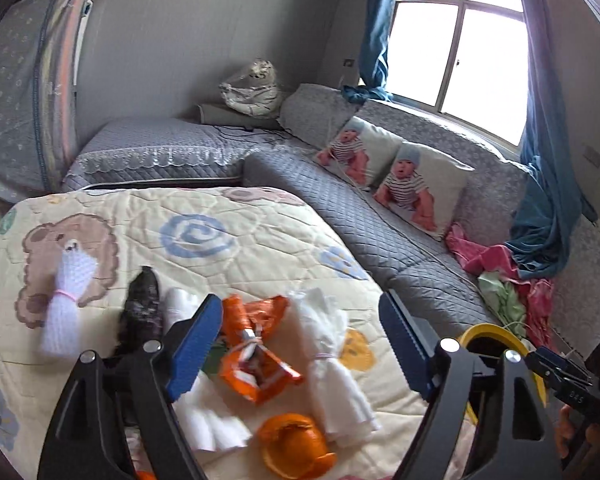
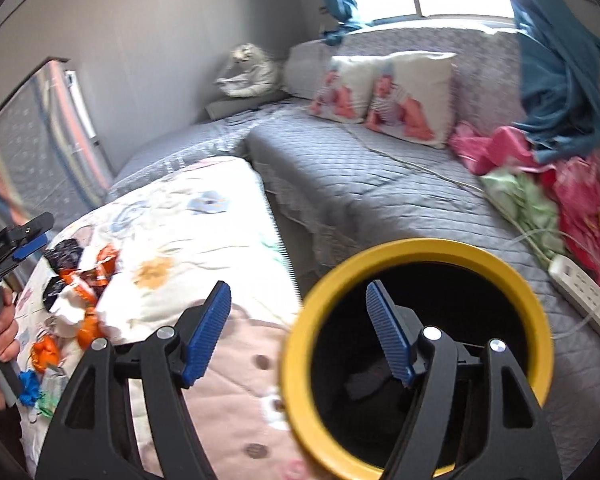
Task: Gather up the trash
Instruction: 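Move both open grippers back over the bed toward the trash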
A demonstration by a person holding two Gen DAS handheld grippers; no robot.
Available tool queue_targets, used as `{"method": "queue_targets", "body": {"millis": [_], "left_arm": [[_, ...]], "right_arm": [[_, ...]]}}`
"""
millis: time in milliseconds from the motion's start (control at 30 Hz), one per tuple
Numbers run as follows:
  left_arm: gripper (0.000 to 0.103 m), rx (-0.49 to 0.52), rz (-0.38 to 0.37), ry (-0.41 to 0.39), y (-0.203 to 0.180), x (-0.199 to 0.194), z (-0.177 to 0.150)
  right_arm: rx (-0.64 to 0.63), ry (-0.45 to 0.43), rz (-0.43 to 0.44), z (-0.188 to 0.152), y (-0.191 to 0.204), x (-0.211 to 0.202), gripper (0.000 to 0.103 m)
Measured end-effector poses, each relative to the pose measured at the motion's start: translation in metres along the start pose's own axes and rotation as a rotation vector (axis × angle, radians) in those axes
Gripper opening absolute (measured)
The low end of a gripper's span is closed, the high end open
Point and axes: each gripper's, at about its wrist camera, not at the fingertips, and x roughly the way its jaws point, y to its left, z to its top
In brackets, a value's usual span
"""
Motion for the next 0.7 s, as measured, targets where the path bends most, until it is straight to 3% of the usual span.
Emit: {"method": "queue_targets", "body": {"millis": [133,400,533,700], "left_arm": [[0.085,-0.039,0.088,-0.006,0.055,-0.01,0.003],[0.09,-0.039,0.242,0.028,0.138,-0.022,0.0],[0.09,-0.043,0.283,0.07,0.164,-0.016,-0.006],[0.09,-0.05,0.278,0.116,0.179,0.001,-0.013]], "right_arm": [[-0.041,-0.005,0.08,0.0,0.043,0.013,0.072],[-0.119,0.078,0.213,0.001,0.123,0.053,0.076],[-0.173,0.113,0.242,0.0,0.152,0.068,0.079],[-0.22,0.17,0.253,-0.002,0.169,0.084,0.08]]}}
